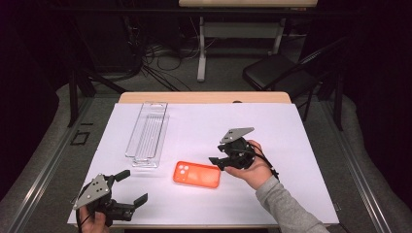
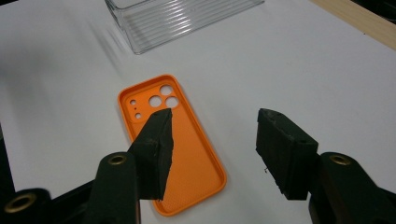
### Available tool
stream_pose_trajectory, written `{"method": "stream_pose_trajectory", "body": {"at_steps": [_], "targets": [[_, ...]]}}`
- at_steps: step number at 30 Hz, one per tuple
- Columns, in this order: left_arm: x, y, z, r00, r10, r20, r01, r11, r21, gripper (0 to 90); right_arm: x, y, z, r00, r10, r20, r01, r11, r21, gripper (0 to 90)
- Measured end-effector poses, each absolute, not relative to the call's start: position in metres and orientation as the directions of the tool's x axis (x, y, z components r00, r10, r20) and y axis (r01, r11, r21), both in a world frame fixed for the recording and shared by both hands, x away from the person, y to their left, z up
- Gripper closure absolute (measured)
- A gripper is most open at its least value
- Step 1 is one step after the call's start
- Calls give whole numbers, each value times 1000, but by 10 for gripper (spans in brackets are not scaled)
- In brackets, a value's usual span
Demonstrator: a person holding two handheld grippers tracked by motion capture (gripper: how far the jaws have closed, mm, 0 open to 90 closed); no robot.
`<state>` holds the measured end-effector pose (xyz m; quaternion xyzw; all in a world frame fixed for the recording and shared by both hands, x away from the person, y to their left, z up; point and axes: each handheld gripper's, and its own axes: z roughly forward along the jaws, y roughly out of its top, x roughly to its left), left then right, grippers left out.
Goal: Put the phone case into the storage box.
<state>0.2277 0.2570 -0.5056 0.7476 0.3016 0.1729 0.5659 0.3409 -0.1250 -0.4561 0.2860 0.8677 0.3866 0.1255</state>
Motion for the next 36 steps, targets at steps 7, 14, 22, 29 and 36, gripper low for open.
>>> {"method": "stream_pose_trajectory", "body": {"at_steps": [7,14,22,29,36], "targets": [[228,257,-506,759,646,-86,259,-179,949,7,345,-116,-455,-820,571,-22,382,576,723,482],[228,257,-506,759,645,-86,259,-179,949,7,349,-109,-457,-841,539,-43,371,633,679,484],[229,257,-507,760,643,-88,264,-182,947,7,353,-101,-458,-844,533,-59,372,661,652,478],[229,258,-507,757,647,-88,264,-181,947,7,357,-95,-458,-842,534,-72,375,677,634,493],[229,258,-507,759,645,-87,267,-186,945,7,362,-91,-458,-845,527,-90,369,695,617,486]]}}
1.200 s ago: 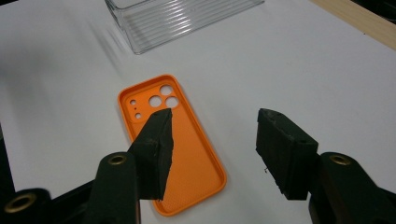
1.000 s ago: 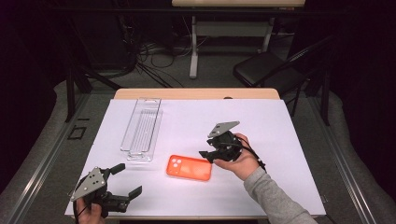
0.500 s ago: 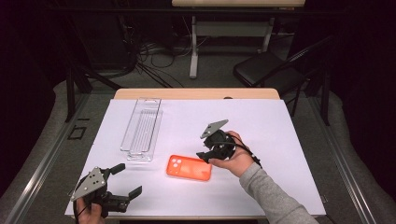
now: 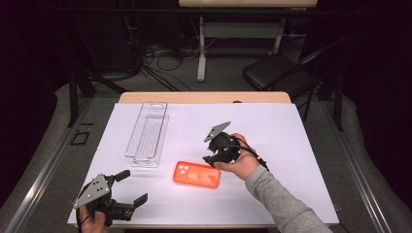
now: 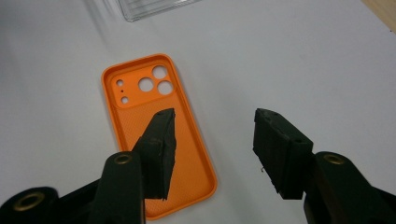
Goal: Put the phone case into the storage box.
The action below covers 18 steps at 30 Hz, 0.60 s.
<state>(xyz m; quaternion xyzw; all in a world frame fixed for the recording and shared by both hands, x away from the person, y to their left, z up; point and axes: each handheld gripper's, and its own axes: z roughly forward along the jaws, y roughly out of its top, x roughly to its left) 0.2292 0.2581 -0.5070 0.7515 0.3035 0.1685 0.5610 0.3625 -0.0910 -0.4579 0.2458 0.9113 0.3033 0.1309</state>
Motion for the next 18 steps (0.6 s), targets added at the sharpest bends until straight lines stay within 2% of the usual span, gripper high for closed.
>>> {"method": "stream_pose_trajectory", "body": {"at_steps": [6,13,18], "targets": [[229,258,-507,757,647,-87,266,-184,946,7,366,-85,-458,-852,514,-103,363,720,591,492],[230,258,-507,764,639,-89,269,-190,944,7,370,-76,-461,-869,477,-132,350,780,518,518],[230,258,-508,761,642,-90,270,-187,944,7,372,-73,-463,-877,471,-95,369,786,497,537]]}}
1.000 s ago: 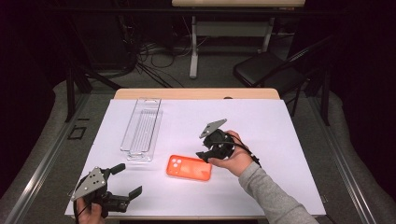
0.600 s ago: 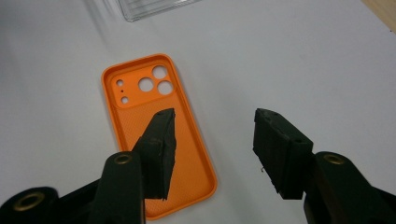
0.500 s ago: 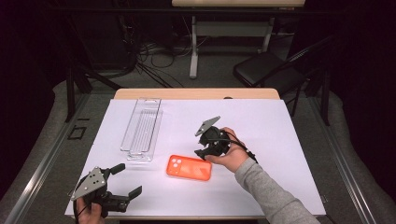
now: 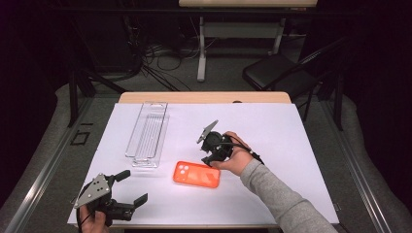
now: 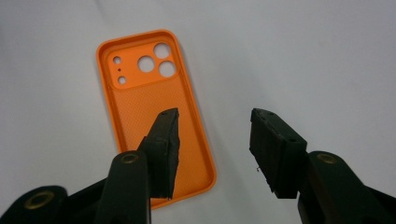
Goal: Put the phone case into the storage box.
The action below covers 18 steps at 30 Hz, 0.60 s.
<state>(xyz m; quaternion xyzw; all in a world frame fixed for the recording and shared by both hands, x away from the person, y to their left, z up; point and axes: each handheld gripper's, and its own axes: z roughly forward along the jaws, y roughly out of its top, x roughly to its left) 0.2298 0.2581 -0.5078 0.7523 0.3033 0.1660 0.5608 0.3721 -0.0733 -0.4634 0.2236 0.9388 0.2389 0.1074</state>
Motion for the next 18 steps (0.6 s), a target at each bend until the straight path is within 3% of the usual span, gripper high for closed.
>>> {"method": "stream_pose_trajectory", "body": {"at_steps": [9,18], "targets": [[230,258,-508,761,642,-92,275,-190,942,7,379,-71,-476,-900,431,-68,363,826,431,643],[231,257,-509,767,634,-93,276,-196,941,7,384,-70,-487,-912,399,-94,337,860,383,655]]}}
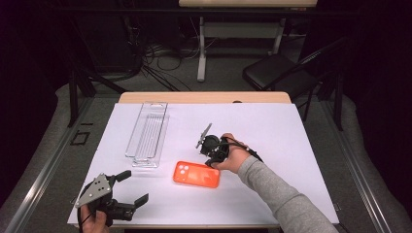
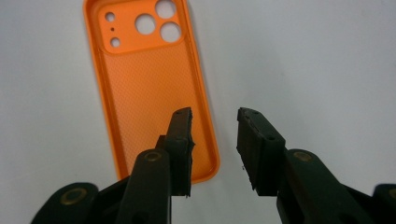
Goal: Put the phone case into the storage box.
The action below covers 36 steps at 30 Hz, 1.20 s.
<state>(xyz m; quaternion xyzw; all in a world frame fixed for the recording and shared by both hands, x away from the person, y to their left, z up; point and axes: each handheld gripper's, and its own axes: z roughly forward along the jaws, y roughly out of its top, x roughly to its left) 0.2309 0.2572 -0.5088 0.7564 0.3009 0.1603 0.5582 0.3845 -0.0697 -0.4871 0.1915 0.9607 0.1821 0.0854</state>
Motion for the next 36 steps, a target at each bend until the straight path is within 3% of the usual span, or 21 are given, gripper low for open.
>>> {"method": "stream_pose_trajectory", "body": {"at_steps": [10,22,36], "targets": [[231,258,-509,768,634,-94,279,-198,940,8,388,-65,-488,-927,346,-144,279,893,352,624],[232,257,-510,768,633,-96,281,-198,939,8,392,-61,-495,-945,298,-138,248,924,291,678],[232,257,-510,771,629,-94,280,-204,938,8,392,-55,-503,-944,299,-137,258,932,254,668]]}}
